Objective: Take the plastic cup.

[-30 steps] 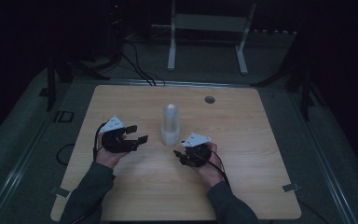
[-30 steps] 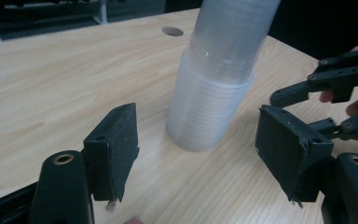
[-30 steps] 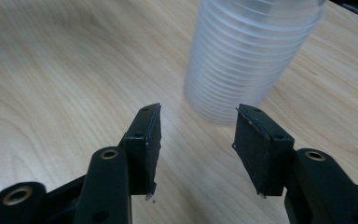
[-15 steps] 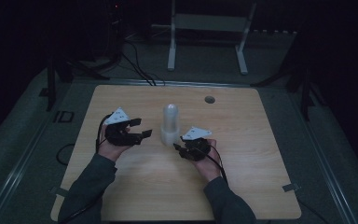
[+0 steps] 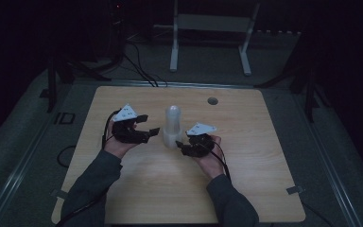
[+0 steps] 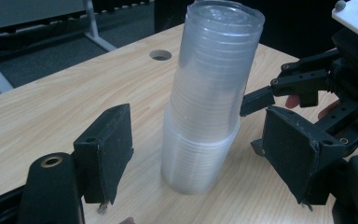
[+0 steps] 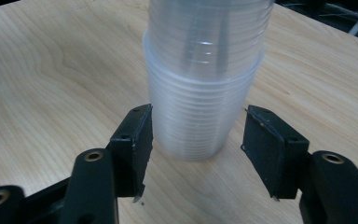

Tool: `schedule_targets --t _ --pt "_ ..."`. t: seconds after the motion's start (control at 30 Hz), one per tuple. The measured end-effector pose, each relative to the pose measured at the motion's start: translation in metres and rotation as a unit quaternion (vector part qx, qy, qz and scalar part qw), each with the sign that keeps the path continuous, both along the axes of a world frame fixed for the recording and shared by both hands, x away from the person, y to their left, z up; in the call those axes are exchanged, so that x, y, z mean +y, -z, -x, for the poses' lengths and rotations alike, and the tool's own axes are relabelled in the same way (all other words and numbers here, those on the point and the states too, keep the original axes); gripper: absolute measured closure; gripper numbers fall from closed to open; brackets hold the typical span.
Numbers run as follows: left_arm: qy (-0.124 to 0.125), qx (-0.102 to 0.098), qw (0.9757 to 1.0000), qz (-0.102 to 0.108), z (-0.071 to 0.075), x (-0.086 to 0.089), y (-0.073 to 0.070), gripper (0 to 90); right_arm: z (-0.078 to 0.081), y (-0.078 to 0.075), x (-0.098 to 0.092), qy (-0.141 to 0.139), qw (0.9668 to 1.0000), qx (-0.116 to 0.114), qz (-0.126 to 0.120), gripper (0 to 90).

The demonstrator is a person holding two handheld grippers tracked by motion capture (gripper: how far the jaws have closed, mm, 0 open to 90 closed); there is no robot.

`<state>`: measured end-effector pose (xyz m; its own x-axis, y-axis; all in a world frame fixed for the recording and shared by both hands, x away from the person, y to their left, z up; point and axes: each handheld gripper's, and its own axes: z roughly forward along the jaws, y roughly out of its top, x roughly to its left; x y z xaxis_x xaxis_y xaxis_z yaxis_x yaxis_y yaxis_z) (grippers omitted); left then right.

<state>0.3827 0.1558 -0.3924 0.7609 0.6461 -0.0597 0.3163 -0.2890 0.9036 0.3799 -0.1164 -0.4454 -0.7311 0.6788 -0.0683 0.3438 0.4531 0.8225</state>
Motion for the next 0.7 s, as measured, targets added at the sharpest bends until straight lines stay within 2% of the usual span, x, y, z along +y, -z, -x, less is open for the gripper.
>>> schedule_targets --t 0.27,0.43,0.7 --pt "0.007 -0.008 0.9999 -0.010 -0.002 -0.011 -0.008 25.0 -0.005 -0.001 0.000 0.002 1.0000 -0.004 0.003 39.0" --pt "0.014 -0.010 0.9998 -0.013 -0.006 -0.017 -0.011 28.7 -0.006 -0.002 0.001 0.003 1.0000 -0.006 -0.002 38.7" --pt "0.016 -0.011 0.9995 -0.023 -0.013 -0.029 -0.015 28.7 -0.008 -0.001 0.003 0.001 1.0000 -0.006 -0.004 37.7"
